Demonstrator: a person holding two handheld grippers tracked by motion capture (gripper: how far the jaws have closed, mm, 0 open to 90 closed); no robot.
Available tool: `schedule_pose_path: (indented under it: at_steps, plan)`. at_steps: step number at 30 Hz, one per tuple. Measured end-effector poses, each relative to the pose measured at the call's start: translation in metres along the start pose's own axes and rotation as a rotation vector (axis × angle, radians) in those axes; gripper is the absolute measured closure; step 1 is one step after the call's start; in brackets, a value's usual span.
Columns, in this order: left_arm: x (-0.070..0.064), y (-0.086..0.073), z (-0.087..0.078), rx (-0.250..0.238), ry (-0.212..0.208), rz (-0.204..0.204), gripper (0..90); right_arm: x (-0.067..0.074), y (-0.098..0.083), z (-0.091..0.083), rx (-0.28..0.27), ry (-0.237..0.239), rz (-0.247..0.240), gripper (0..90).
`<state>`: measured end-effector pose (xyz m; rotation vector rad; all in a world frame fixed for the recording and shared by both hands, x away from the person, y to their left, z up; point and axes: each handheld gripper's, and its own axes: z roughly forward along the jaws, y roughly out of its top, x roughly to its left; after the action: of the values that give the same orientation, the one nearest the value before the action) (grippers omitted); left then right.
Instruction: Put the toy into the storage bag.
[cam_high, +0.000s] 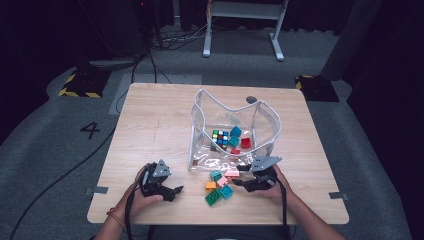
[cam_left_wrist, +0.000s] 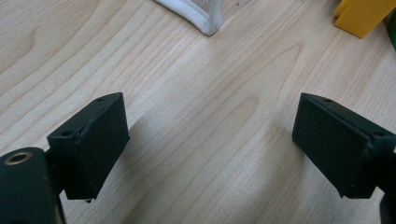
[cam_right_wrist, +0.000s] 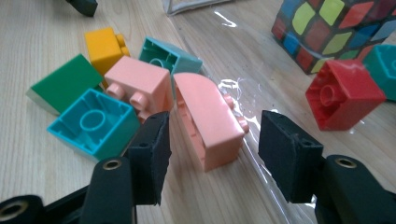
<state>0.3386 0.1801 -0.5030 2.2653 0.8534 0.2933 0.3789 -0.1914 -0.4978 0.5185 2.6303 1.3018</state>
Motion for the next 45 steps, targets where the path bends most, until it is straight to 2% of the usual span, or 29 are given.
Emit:
schedule_pose_path:
  at_steps: [3, 5, 6, 7, 9, 12, 13, 14, 18, 22, 26, 27, 32, 33, 34, 37, 45]
  plan:
    - [0.0, 0.0, 0.0, 0.0, -0.001, 0.0, 10.9, 0.001, 0.001, 0.001, 0.005, -0.015, 0.013, 48.7]
    - [0.0, 0.0, 0.0, 0.0, -0.004, -0.001, 10.9, 0.001, 0.001, 0.002, 0.009, -0.008, 0.018, 55.8]
    - [0.0, 0.0, 0.0, 0.0, -0.004, -0.001, 10.8, 0.001, 0.001, 0.002, 0.009, -0.008, 0.018, 55.8]
    - [0.0, 0.0, 0.0, 0.0, -0.003, -0.001, 10.9, 0.001, 0.0, 0.003, 0.023, -0.002, 0.008, 62.2]
    - [0.0, 0.0, 0.0, 0.0, -0.002, -0.001, 10.9, 0.002, -0.001, 0.004, 0.037, -0.012, -0.002, 65.4]
    - [0.0, 0.0, 0.0, 0.0, -0.001, -0.001, 10.9, 0.002, -0.001, 0.003, 0.032, -0.012, -0.008, 66.5]
    - [0.0, 0.0, 0.0, 0.0, -0.003, -0.001, 10.9, 0.001, -0.002, 0.003, 0.024, -0.014, -0.038, 66.7]
    - [0.0, 0.0, 0.0, 0.0, -0.004, -0.001, 10.9, 0.001, -0.002, 0.0, 0.03, -0.012, -0.028, 66.8]
    - [0.0, 0.0, 0.0, 0.0, -0.001, 0.0, 10.9, 0.0, -0.003, -0.006, 0.005, -0.024, -0.046, 66.9]
    - [0.0, 0.0, 0.0, 0.0, -0.004, -0.001, 10.9, -0.001, -0.005, -0.012, 0.002, -0.021, -0.037, 67.0]
    - [0.0, 0.0, 0.0, 0.0, -0.004, -0.001, 10.9, 0.0, -0.008, -0.023, 0.013, -0.031, -0.04, 67.1]
    - [0.0, 0.0, 0.0, -0.001, -0.003, -0.001, 10.9, -0.002, -0.011, -0.031, 0.003, -0.035, -0.053, 67.1]
    - [0.0, 0.0, 0.0, -0.004, 0.003, 0.0, 10.9, -0.008, -0.019, -0.047, -0.017, -0.043, -0.044, 67.1]
    - [0.0, 0.0, 0.0, -0.001, 0.003, 0.004, 10.9, -0.01, -0.023, -0.056, -0.017, -0.047, -0.029, 67.1]
    - [0.0, 0.0, 0.0, -0.001, 0.003, 0.004, 10.9, -0.01, -0.023, -0.056, -0.017, -0.047, -0.029, 67.1]
    - [0.0, 0.0, 0.0, -0.001, 0.003, 0.003, 11.0, -0.016, -0.031, -0.074, -0.023, -0.066, -0.011, 67.1]
    - [0.0, 0.0, 0.0, -0.001, 0.003, 0.003, 10.9, -0.027, -0.048, -0.101, -0.015, -0.122, 0.01, 67.2]
